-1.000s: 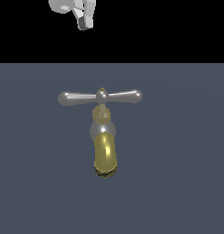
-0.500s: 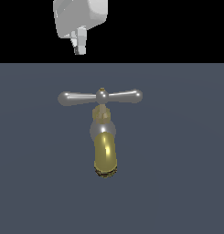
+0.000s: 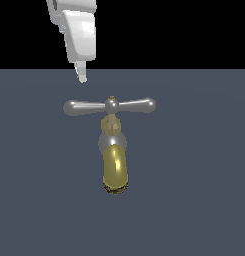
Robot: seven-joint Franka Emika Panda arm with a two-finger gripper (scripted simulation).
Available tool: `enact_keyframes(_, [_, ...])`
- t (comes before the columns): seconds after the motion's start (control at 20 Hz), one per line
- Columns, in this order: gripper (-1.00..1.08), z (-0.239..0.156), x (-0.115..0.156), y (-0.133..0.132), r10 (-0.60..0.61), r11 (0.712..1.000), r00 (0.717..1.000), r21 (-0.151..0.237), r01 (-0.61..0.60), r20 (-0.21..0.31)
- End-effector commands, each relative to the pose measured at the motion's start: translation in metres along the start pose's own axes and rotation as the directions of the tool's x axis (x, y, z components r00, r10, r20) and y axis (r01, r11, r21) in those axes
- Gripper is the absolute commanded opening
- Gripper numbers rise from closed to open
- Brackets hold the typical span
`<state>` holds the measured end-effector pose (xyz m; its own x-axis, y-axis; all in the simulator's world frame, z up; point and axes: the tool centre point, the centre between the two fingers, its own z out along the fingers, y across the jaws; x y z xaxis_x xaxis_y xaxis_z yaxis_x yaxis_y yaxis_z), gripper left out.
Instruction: Turn on the faucet by rotating a designated handle.
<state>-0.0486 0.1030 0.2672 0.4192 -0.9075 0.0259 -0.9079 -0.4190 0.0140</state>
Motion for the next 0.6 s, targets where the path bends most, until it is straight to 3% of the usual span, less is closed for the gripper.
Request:
enact_keyframes(0.0, [-1.00, 0.013, -0.005, -0.008, 0.054, 0.999, 0.999, 0.003, -0.054, 0.004])
enact_keyframes(0.55, [-1.00, 0.056, -0.021, -0.029, 0.225, 0.974, 0.974, 0.007, -0.225, 0.023])
